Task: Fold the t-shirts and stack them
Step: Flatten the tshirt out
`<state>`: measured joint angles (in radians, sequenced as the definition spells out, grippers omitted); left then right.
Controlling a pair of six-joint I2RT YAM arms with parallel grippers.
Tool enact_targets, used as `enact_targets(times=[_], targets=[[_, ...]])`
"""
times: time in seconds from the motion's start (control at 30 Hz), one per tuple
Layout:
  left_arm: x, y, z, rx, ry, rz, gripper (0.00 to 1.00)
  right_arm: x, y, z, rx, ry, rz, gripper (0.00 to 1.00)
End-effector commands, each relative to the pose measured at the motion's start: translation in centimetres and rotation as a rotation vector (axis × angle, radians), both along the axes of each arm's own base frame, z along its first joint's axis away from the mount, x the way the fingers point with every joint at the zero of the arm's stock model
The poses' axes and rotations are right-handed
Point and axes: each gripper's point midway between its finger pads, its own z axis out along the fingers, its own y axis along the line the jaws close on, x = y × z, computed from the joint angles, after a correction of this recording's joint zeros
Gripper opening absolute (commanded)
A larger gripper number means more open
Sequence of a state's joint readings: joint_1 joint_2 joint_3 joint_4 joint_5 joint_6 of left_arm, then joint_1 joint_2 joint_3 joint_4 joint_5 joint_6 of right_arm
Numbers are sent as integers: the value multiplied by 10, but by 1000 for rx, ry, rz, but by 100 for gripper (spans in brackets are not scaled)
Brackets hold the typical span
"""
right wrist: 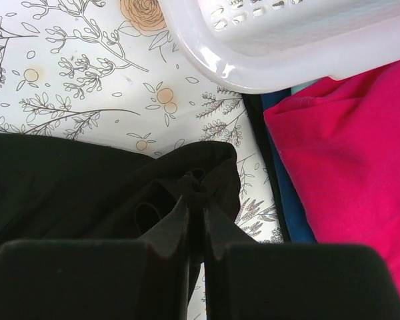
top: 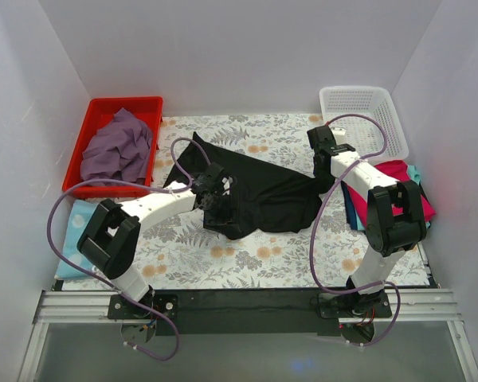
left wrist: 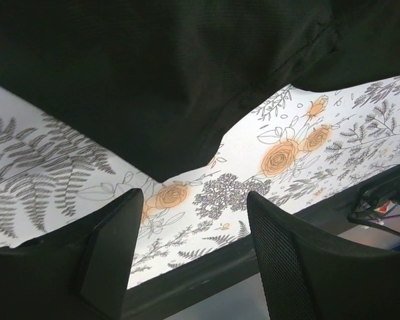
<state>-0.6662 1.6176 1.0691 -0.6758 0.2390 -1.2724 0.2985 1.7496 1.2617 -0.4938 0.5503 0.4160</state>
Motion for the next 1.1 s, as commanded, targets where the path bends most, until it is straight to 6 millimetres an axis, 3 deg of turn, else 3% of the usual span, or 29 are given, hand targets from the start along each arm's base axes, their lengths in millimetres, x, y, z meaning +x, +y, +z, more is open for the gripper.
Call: enact_targets(times=[0.0,0.27,0.77,0.9,1.07], targets=[[-6,-15,-4,-38,23,-11,61,0,-6,9,-25,-25,-10,1],[-15,-13,-15,20,51,8,59,-2,-5,5,-18,-13,-8,1],[-6,3,-47,161,50,61,52,-4,-6,0,-25,2,-5,1],[-3,3,-53,175,49,58,47,-4,-6,2,-27,-3,-5,1],[1,1,-55,183,45,47,31,-5,-8,2,-37,-3,-7,1]])
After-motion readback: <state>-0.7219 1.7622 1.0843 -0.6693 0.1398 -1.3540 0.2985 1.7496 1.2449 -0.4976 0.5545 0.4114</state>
